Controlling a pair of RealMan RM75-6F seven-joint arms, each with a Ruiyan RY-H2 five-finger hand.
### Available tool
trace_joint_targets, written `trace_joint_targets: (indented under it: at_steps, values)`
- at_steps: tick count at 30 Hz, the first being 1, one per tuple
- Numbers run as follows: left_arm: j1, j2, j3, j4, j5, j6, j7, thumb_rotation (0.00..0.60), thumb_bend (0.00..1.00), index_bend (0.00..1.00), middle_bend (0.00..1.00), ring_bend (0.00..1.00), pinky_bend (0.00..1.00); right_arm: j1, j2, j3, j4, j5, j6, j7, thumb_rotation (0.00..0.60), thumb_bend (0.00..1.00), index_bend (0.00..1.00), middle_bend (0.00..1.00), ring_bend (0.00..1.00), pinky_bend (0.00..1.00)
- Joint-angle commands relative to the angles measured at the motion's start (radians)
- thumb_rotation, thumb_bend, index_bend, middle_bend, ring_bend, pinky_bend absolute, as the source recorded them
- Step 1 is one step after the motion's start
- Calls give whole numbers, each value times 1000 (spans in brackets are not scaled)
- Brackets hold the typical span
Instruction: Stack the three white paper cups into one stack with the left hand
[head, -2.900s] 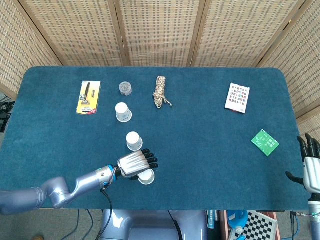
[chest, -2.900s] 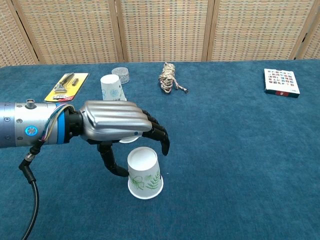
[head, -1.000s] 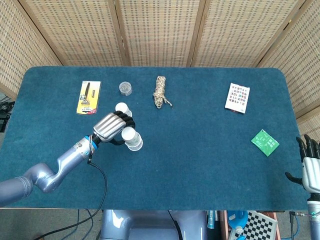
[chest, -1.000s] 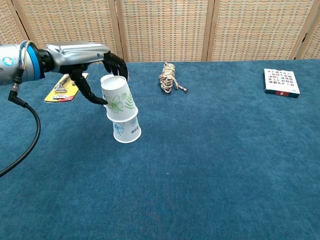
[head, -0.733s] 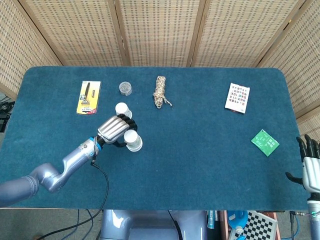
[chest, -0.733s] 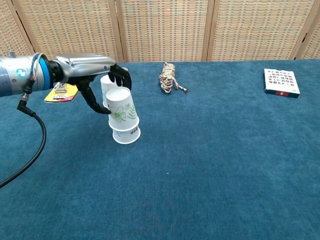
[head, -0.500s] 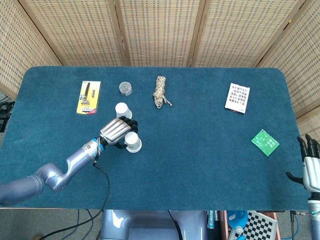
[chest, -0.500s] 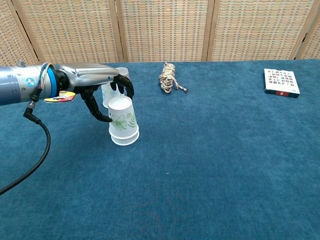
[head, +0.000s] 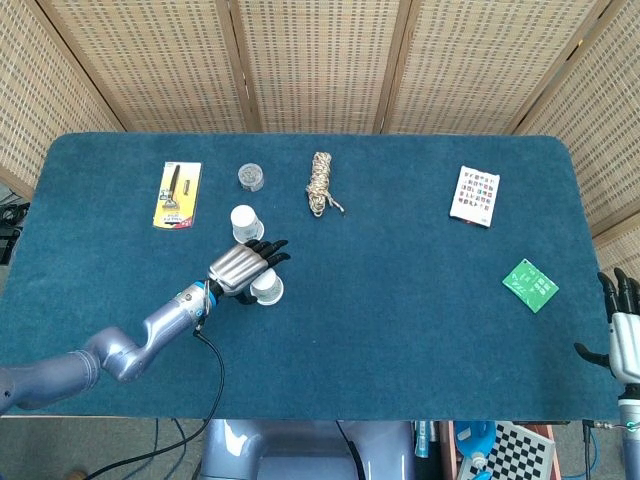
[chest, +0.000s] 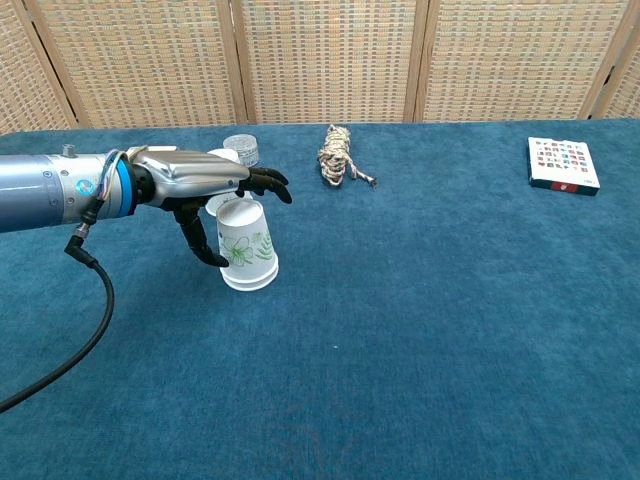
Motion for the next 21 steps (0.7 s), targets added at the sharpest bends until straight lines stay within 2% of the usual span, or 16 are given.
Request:
trace_joint_targets:
  at_steps: [1,2,6,8,21]
  values:
    - [-5,-2,1,0,-7,-15,-7,600,229,124,132,172,204,0,0,0,1,1,0,1,600,0,41,0,0,0]
    - [-6,-3,2,2,-6,-17,-8,600,229,152,174,204,228,0,0,0,1,1,-1,2,600,0,41,0,0,0]
    - [-5,-11,2,9,0,-3,-12,600,229,405,405,386,336,0,0,0,3,1,-1,3,600,0,41,0,0,0]
    - [3,-22,-1,21,13,33,-11,600,229,466,466,436,353,0,-1,-1,4,0,0,1,600,0,41,0,0,0]
    - [2,35,-28,-24,30,73,-79,600,228,484,480,449,354,0,-4,-3,4,-1,1,-5,600,0,41,0,0,0]
